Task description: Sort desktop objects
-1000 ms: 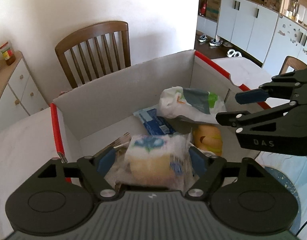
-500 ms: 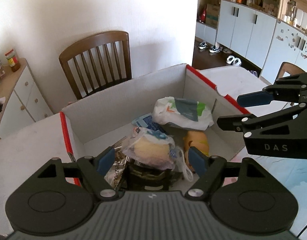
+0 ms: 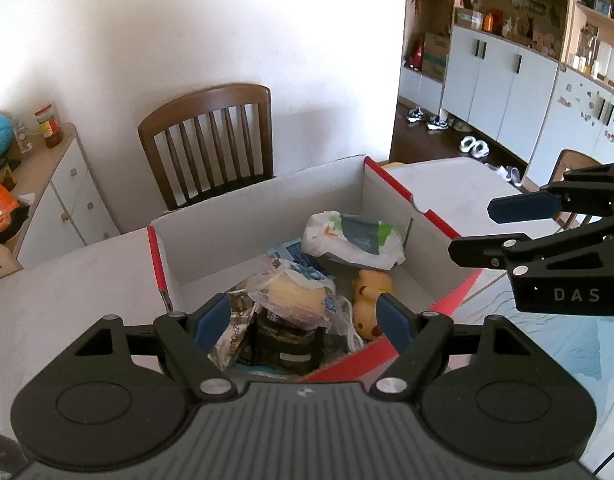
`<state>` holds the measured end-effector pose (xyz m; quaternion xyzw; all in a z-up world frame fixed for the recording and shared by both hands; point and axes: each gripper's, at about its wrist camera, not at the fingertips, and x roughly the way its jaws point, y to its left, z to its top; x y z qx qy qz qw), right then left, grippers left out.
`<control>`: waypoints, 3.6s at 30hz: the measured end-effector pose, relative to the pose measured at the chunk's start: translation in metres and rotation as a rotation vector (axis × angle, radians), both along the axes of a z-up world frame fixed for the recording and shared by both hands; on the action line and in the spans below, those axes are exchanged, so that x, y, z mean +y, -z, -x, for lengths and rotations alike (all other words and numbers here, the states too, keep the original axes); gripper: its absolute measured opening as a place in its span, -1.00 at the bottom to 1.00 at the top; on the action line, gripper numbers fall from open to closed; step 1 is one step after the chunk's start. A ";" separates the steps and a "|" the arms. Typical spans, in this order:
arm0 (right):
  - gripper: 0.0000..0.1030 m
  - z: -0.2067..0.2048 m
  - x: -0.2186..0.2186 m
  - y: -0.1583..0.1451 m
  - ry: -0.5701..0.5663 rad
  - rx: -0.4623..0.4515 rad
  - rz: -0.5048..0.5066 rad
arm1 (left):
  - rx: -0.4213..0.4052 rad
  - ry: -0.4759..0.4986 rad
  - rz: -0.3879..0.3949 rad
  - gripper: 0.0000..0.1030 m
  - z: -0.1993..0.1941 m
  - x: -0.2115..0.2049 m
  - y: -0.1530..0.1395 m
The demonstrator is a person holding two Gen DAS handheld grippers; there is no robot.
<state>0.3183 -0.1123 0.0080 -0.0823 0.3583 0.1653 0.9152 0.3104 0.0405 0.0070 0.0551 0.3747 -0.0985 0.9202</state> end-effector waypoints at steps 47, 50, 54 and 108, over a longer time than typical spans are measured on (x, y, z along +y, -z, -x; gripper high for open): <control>0.81 0.114 -0.038 -0.029 -0.011 -0.115 -0.139 | -0.069 -0.130 0.024 0.95 0.112 -0.018 -0.028; 0.81 0.117 -0.039 -0.029 -0.005 -0.115 -0.131 | -0.062 -0.129 0.032 0.95 0.115 -0.020 -0.025; 0.81 0.120 -0.042 -0.028 0.005 -0.111 -0.130 | -0.061 -0.135 0.027 0.95 0.118 -0.023 -0.023; 0.81 0.142 -0.043 0.000 0.064 -0.009 -0.112 | -0.014 -0.168 0.022 0.95 0.144 -0.019 0.001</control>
